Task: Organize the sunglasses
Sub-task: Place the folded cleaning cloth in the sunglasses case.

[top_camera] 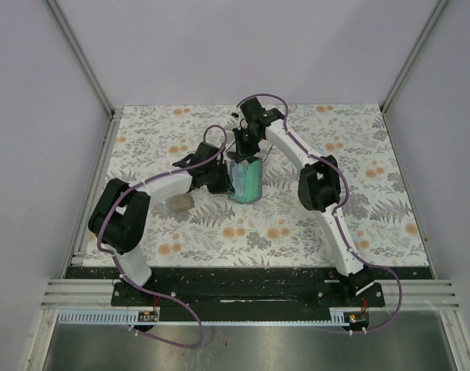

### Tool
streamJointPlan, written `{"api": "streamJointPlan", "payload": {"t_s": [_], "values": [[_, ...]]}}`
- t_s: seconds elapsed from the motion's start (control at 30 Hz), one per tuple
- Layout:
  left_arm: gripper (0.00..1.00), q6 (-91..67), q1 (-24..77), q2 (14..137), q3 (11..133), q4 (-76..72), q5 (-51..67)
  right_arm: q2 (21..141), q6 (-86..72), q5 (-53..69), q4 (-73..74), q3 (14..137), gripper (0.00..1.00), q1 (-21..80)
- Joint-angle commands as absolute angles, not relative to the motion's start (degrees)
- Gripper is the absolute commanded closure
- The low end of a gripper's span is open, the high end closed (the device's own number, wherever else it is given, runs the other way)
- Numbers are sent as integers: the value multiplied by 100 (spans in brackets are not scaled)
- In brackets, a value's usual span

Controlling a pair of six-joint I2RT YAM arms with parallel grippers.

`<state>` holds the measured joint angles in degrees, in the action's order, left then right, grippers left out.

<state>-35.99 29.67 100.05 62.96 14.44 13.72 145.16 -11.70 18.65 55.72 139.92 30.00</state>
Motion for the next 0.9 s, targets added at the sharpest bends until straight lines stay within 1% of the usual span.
{"api": "streamJointPlan", "payload": {"t_s": [0.0,0.6,0.87], "values": [[100,-3551,2883,9984,6214,1187,1476,14519,-1090,1872,5642,14203,100,3050],[100,-3542,2769,10107,5871,870,1968,14985,-1134,1811,5599,14660,100,3146],[100,-3489,2777,9958,6055,1011,2109,14740,-1143,1740,5590,14651,100,3164]]}}
